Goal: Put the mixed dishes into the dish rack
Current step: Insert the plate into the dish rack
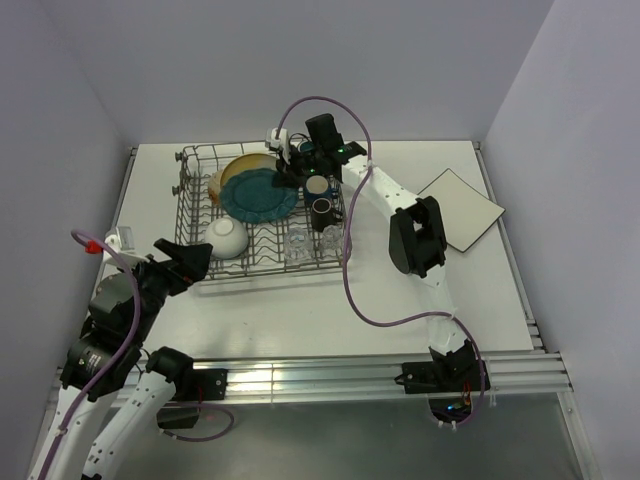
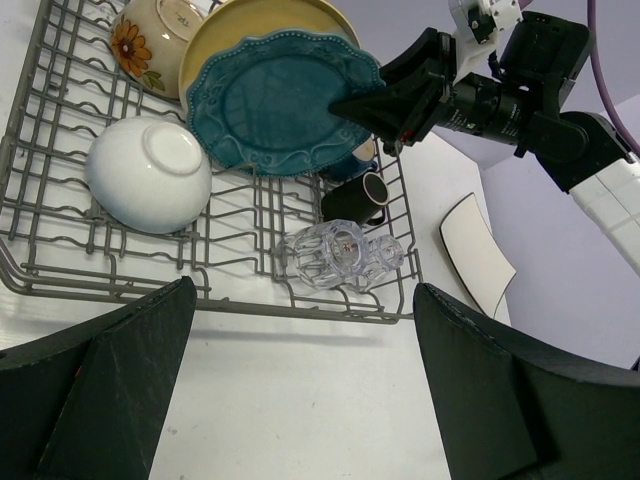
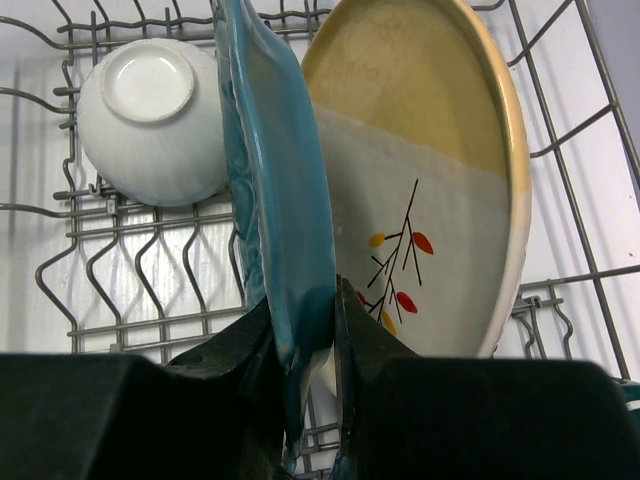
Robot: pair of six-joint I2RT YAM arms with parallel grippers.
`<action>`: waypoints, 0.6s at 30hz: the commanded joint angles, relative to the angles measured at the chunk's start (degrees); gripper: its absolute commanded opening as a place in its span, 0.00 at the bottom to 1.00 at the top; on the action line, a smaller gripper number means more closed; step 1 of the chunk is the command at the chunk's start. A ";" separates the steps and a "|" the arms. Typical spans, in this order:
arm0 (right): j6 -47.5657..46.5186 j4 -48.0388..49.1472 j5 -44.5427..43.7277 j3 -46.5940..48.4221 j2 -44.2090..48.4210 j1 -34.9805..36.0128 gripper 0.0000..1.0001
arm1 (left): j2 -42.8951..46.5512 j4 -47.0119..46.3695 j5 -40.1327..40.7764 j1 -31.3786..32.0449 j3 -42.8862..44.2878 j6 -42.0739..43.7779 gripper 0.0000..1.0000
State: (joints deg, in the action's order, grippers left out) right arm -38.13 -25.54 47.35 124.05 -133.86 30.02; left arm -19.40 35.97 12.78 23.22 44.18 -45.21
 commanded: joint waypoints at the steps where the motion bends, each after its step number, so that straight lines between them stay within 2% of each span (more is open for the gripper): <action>1: 2.71 6.03 2.83 1.11 6.06 0.39 0.03 | 1.12 -0.72 -0.30 -0.02 0.20 -0.84 0.97; 18: 11.41 9.72 5.12 2.86 7.21 -0.31 0.00 | 2.26 0.07 -0.03 -0.02 0.46 -1.11 0.97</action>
State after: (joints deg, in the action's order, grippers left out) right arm -30.89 -22.74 46.41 124.03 -133.86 29.93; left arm -18.04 36.49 12.80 23.22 44.18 -46.17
